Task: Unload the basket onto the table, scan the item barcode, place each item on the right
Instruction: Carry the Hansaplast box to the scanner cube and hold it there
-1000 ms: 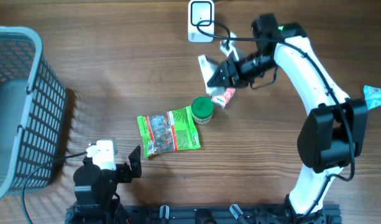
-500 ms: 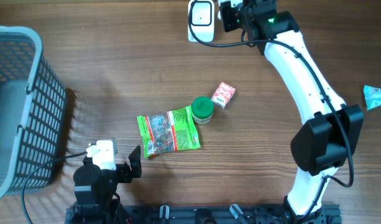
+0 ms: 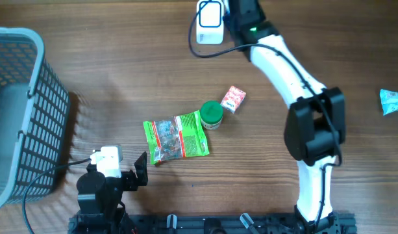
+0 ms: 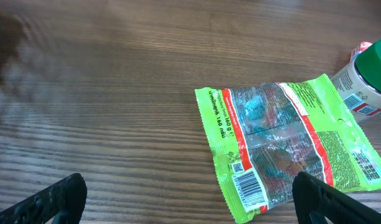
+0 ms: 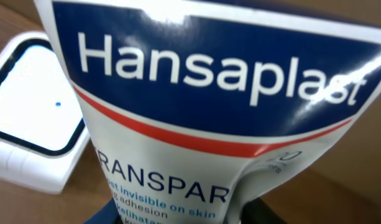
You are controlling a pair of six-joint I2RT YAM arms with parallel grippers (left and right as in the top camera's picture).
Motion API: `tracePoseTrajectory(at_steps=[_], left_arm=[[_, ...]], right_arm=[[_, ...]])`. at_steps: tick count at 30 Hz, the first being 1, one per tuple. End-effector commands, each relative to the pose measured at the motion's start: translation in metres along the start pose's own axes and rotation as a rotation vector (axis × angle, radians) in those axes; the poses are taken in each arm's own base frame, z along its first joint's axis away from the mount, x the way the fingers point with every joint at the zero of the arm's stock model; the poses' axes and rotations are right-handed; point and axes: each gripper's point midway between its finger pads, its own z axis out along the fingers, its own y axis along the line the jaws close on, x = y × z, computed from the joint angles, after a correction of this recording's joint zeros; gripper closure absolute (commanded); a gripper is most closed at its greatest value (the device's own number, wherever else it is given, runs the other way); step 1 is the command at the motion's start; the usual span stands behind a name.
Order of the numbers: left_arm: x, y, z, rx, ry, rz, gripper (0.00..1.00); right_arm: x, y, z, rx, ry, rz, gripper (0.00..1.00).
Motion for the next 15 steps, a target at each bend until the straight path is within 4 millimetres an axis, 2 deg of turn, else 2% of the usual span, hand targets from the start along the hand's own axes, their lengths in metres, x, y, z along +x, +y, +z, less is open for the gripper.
tracePoseTrajectory(at_steps=[1, 5, 15], left_arm=[[0.000, 0.002, 0.000, -0.009, -0.005, 0.000, 0.00], [0.000, 0.002, 0.000, -0.009, -0.005, 0.000, 0.00], [0.000, 0.002, 0.000, -0.009, -0.005, 0.000, 0.00]], right_arm=[[0.008, 0.011, 0.013, 0.138, 0.050, -0.182, 0.62], [0.016, 0.028, 0.024, 0.180, 0.069, -0.240, 0.62], [0.029, 0.041, 0.048, 0.236, 0.076, -0.298, 0.60]])
